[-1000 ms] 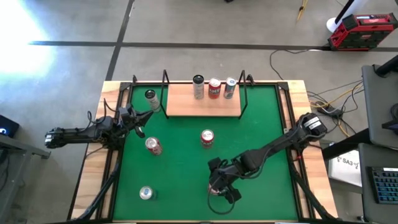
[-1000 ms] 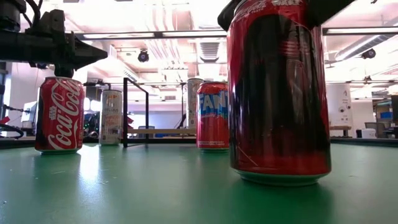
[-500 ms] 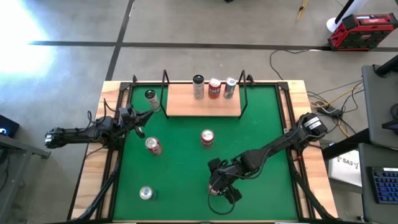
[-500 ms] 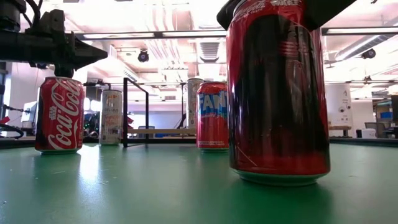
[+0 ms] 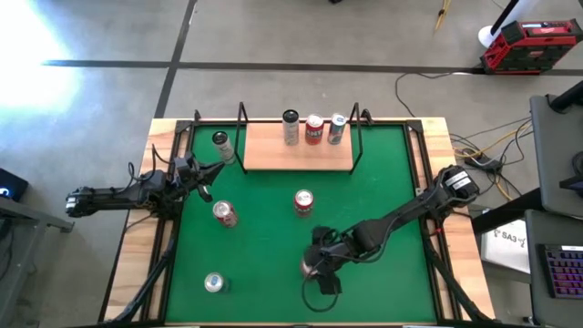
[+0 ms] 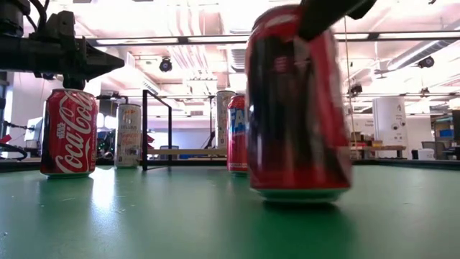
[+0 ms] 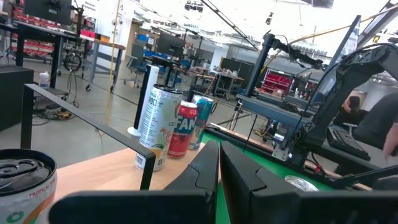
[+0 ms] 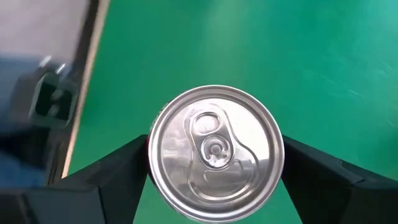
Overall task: Place canned beverage on shelf
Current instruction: Put the bottom red-white soda can on the shelf
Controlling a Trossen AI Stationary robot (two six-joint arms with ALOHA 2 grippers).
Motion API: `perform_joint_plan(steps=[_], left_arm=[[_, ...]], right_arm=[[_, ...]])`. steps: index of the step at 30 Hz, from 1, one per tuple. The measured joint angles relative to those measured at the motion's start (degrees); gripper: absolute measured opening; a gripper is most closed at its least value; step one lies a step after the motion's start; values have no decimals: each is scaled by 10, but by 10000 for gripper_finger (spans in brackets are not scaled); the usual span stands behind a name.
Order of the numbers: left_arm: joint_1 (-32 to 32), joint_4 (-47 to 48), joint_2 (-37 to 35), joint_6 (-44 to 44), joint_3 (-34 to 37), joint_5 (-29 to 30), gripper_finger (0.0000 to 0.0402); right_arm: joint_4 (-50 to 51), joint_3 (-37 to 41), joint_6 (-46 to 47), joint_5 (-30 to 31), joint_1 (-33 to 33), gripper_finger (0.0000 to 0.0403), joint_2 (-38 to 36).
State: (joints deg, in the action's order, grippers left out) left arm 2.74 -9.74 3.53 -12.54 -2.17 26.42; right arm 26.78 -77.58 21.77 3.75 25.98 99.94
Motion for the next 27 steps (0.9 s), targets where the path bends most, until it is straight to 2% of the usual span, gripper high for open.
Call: perform_joint_plan(steps=[7,14,20,27], left_arm=[[0,0,0,0,0,0,0],[0,0,0,0,0,0,0],[0,0,0,0,0,0,0],[0,0,0,0,0,0,0]], right_arm=[[20,0,182,112,0,325,0],[84,-12,351,150,0,327,0],[142,-32,390,148,0,328,0],[253,-83,424,152,0,329,0]])
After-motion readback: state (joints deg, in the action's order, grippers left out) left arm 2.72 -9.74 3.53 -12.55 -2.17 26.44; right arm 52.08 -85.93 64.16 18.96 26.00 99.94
